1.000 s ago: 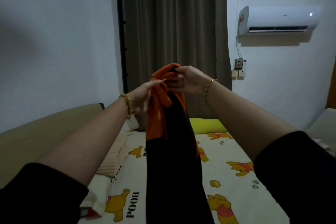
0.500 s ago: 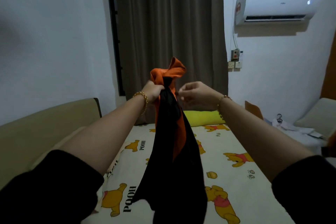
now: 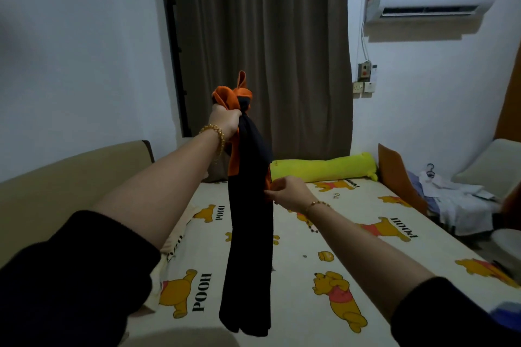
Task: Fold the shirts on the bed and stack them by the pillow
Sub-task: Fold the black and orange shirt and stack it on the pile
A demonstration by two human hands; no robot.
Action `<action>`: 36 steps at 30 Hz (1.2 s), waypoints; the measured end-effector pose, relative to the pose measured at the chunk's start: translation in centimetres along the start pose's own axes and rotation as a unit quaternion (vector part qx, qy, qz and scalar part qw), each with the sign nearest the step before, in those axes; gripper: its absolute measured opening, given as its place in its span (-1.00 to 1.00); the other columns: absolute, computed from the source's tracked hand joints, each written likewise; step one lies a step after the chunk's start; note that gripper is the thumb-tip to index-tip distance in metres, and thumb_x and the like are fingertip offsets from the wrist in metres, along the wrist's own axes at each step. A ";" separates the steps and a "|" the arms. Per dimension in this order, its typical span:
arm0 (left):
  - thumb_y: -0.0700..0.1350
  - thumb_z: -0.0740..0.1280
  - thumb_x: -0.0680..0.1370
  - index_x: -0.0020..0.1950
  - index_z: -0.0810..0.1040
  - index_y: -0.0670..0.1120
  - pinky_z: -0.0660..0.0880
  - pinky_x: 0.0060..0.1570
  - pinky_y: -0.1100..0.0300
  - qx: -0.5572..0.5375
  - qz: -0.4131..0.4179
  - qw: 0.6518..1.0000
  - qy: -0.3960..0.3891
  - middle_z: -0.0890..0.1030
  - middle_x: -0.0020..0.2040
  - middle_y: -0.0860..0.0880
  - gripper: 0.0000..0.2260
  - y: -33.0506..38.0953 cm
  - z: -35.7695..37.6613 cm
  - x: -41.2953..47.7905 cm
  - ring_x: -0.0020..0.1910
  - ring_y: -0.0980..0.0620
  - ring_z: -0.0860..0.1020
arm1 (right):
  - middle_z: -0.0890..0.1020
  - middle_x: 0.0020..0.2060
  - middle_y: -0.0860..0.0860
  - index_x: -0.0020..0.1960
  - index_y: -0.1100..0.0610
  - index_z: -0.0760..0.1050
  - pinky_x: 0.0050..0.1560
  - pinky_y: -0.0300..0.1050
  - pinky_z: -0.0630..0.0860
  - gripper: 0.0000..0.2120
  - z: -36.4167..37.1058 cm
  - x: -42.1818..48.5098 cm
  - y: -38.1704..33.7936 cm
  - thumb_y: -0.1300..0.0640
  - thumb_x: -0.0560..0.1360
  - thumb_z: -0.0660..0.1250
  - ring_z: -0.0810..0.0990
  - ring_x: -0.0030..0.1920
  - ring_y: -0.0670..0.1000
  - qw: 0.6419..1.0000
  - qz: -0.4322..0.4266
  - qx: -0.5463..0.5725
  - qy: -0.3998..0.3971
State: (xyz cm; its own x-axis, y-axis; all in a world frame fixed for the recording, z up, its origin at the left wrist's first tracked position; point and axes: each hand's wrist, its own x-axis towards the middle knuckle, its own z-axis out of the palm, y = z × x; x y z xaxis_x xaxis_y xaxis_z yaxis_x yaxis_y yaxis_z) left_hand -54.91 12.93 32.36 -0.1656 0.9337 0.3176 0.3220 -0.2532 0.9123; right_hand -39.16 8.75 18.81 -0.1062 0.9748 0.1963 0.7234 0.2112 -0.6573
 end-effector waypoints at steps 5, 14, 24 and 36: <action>-0.10 0.26 0.54 0.37 0.28 -0.20 0.41 0.25 -0.05 0.001 -0.020 1.000 0.014 0.51 0.20 -0.17 -0.56 -1.0 -3.0 0.8 0.18 -0.18 0.49 | 0.51 -0.25 0.13 -0.19 0.15 0.42 0.01 0.18 0.56 -0.79 1.0 2.2 0.6 0.12 0.55 0.10 0.53 -0.15 0.16 0.971 0.090 0.194 0.108; -0.05 0.39 0.42 0.27 0.42 -0.19 0.52 0.10 -0.02 0.102 -0.122 0.986 -0.045 0.55 0.14 -0.18 -0.53 -6.2 -6.9 1.6 0.08 -0.16 0.55 | 0.43 -0.37 -0.01 -0.23 0.11 0.46 -0.35 -0.17 0.32 -0.73 -6.3 2.5 -3.2 0.11 0.61 0.13 0.40 -0.34 -0.06 0.984 -0.006 0.146 0.101; -0.02 0.26 0.58 0.41 0.30 -0.09 0.45 0.04 0.07 0.222 -0.057 0.905 -0.357 0.43 0.31 -0.13 -0.57 -4.3 -2.6 -2.5 0.18 -0.04 0.44 | 0.54 -0.12 -0.04 0.04 0.06 0.54 -0.11 -0.25 0.48 -0.79 -7.1 3.9 -8.2 -0.04 0.59 0.20 0.51 -0.13 -0.09 0.998 -0.055 0.016 0.013; -0.16 0.24 0.57 -0.04 0.55 -0.07 0.39 -0.20 0.23 0.190 0.089 0.956 -0.205 0.56 -0.11 -0.06 -0.90 -8.3 2.4 -2.5 -0.10 -0.04 0.53 | 0.54 -0.13 0.10 -0.02 0.11 0.57 -0.11 -0.09 0.42 -0.78 -12.1 2.5 -7.5 0.01 0.59 0.22 0.51 -0.14 0.08 0.994 -0.042 0.070 0.069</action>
State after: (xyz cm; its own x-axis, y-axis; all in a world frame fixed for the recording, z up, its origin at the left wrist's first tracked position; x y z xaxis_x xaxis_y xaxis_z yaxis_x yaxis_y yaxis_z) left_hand -54.93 13.32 23.42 0.2783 0.9247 0.2598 0.6397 -0.3802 0.6680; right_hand -36.63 8.69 33.01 -0.0601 0.9362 0.3464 0.6131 0.3085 -0.7273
